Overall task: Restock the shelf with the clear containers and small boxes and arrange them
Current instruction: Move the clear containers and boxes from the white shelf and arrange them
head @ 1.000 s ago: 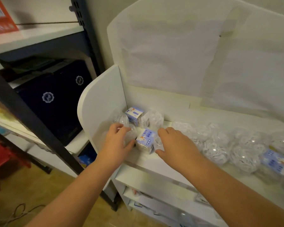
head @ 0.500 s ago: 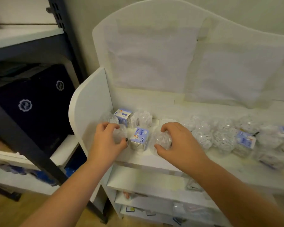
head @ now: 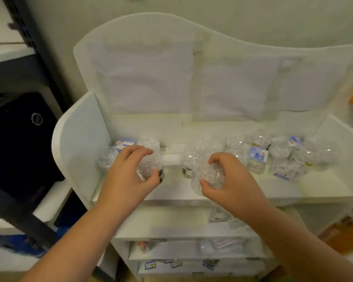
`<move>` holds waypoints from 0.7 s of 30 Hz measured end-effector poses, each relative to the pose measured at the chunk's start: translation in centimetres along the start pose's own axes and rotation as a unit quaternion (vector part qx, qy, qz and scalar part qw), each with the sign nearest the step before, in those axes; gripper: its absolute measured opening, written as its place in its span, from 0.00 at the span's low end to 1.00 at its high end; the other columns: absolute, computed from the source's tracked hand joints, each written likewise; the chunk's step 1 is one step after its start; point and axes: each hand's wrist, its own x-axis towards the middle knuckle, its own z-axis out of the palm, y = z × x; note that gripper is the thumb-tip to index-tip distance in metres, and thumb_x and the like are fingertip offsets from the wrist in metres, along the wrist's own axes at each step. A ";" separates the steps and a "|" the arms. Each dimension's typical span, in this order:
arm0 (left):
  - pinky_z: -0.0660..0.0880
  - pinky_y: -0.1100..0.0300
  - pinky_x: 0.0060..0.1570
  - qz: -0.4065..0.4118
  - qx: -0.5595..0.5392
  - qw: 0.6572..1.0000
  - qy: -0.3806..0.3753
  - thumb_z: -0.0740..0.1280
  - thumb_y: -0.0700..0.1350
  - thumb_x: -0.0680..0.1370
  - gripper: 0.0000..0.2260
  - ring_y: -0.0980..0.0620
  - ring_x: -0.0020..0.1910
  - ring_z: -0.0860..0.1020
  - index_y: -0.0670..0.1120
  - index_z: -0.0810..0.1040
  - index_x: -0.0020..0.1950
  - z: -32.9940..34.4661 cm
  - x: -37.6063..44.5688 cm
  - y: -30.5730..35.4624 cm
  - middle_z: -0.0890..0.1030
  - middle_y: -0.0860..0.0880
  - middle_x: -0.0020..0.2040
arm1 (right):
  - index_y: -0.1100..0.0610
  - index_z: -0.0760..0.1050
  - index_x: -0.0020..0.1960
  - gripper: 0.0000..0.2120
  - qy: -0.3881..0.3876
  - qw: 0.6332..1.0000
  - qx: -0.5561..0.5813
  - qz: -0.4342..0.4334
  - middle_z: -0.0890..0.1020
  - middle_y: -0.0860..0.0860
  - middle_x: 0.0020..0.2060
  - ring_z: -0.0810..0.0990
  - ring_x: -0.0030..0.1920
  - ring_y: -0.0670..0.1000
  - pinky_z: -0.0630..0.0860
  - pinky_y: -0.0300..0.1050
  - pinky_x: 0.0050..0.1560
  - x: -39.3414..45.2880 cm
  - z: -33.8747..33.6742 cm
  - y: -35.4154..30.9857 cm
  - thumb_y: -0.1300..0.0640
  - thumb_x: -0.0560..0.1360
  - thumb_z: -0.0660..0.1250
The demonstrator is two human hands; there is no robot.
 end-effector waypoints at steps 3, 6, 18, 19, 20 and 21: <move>0.66 0.76 0.52 0.021 -0.017 1.000 -0.003 0.73 0.48 0.70 0.19 0.71 0.57 0.69 0.56 0.77 0.60 1.3 -0.2 1.7 0.71 0.60 0.60 | 0.42 0.67 0.57 0.21 0.014 1.000 -0.002 0.013 0.71 0.35 0.51 0.71 0.54 0.36 0.68 0.27 0.48 -1.1 -2.1 0.9 0.48 0.69 0.74; 0.69 0.68 0.56 0.050 -0.025 0.998 -0.006 0.73 0.50 0.70 0.19 0.68 0.57 0.69 0.55 0.78 0.60 3.6 -0.7 5.0 0.72 0.58 0.62 | 0.42 0.67 0.57 0.21 0.042 0.999 -0.001 0.031 0.71 0.35 0.50 0.70 0.54 0.35 0.68 0.27 0.50 -3.7 -5.6 3.0 0.48 0.69 0.74; 0.66 0.75 0.51 0.129 -0.090 0.983 -0.090 0.73 0.50 0.71 0.18 0.66 0.56 0.71 0.61 0.75 0.59 14.2 -7.6 26.9 0.69 0.63 0.58 | 0.43 0.67 0.62 0.23 0.119 0.985 -0.062 0.111 0.71 0.39 0.55 0.71 0.54 0.39 0.70 0.31 0.51 -19.1 -24.1 14.5 0.47 0.71 0.73; 0.65 0.76 0.51 0.133 -0.098 0.982 -0.094 0.72 0.50 0.71 0.18 0.68 0.57 0.70 0.62 0.74 0.59 15.2 -8.3 28.8 0.69 0.63 0.58 | 0.44 0.67 0.62 0.23 0.127 0.983 -0.064 0.116 0.72 0.39 0.55 0.71 0.53 0.40 0.70 0.32 0.50 -20.4 -25.8 15.6 0.47 0.71 0.73; 0.65 0.77 0.50 0.137 -0.103 0.981 -0.096 0.72 0.51 0.71 0.18 0.69 0.58 0.69 0.63 0.73 0.59 16.2 -8.8 30.6 0.68 0.64 0.58 | 0.43 0.67 0.62 0.23 0.133 0.982 -0.067 0.119 0.72 0.39 0.55 0.71 0.53 0.39 0.69 0.30 0.49 -21.7 -27.5 16.5 0.47 0.70 0.73; 0.64 0.78 0.50 0.141 -0.109 0.979 -0.097 0.72 0.51 0.71 0.18 0.70 0.58 0.69 0.63 0.73 0.59 17.2 -9.3 32.5 0.68 0.64 0.58 | 0.42 0.66 0.61 0.23 0.136 0.981 -0.071 0.122 0.71 0.39 0.55 0.71 0.53 0.39 0.68 0.29 0.48 -22.9 -29.2 17.5 0.47 0.70 0.73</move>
